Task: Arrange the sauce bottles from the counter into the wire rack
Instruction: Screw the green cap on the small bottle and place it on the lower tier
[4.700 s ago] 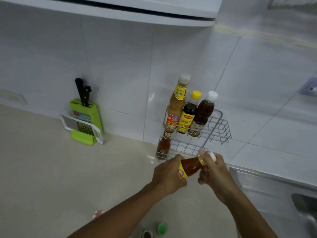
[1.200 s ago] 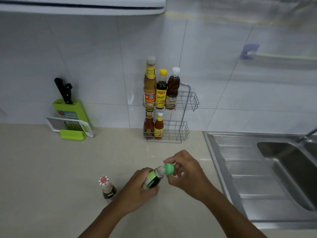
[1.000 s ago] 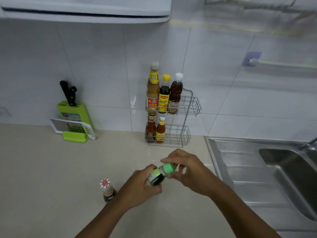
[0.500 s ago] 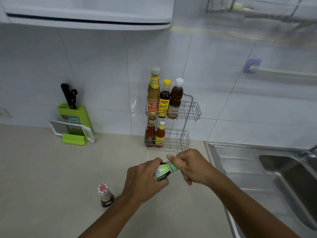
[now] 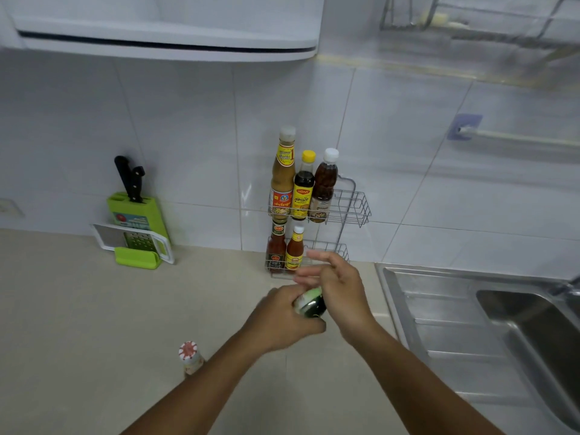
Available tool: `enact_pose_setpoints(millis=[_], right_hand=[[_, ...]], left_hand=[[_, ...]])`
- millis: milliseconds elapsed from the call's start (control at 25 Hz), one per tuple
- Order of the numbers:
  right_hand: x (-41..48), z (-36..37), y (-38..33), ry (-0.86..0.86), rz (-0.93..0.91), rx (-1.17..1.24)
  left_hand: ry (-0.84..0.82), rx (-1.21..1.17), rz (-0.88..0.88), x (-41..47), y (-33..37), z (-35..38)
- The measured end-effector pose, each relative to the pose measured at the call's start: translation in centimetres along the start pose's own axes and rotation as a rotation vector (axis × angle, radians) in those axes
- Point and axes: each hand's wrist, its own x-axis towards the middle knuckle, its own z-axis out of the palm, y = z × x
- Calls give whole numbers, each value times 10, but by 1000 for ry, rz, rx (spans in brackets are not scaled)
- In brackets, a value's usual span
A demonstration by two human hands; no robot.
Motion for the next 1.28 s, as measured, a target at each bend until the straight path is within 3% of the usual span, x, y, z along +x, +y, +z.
enact_pose_setpoints(millis=[40, 80, 120, 160, 200, 280, 360, 440, 520, 640, 680, 720, 760, 880, 960, 1120, 1200, 1280], right_hand=[[1, 5, 0, 116, 119, 48], [2, 7, -3, 186, 203, 120], [6, 7, -5, 201, 243, 208], [11, 5, -8, 159, 228, 293], [13, 1, -10, 65, 169, 354], [15, -8, -17, -124, -11, 363], [16, -10, -23, -229, -133, 333], [18, -5, -25, -191, -123, 324], [21, 7, -22, 35, -20, 311], [25, 18, -15, 419, 177, 450], [25, 19, -16, 430, 197, 479], [26, 18, -16, 381, 192, 508], [24, 14, -18, 265, 162, 547], [21, -2, -25, -205, 23, 607], [26, -1, -23, -240, 0, 581], [44, 9, -11, 64, 104, 567], [55, 9, -3, 128, 129, 576], [67, 6, 4, 116, 134, 539]], left_hand=[[164, 405, 38, 3, -2, 6], [292, 653, 72, 3, -4, 14], [360, 672, 80, 4, -4, 18], [350, 523, 36, 5, -2, 14], [272, 183, 4, 5, 1, 9], [-57, -408, -52, 5, 6, 0], [-345, -666, -61, 2, 9, -10], [-379, -672, -44, 4, 11, -14], [-128, -325, -8, 9, 11, -12], [323, 562, 19, 5, 13, 6], [400, 605, 39, 3, 13, 13], [380, 539, 42, 2, 13, 14], [283, 318, 40, 3, 14, 9], [-215, -442, -70, 4, 16, -11], [-368, -536, -75, 7, 15, -19], [-93, -301, -92, 22, 4, -3], [86, -157, -56, 30, -5, 10], [159, -64, -40, 40, -11, 17]])
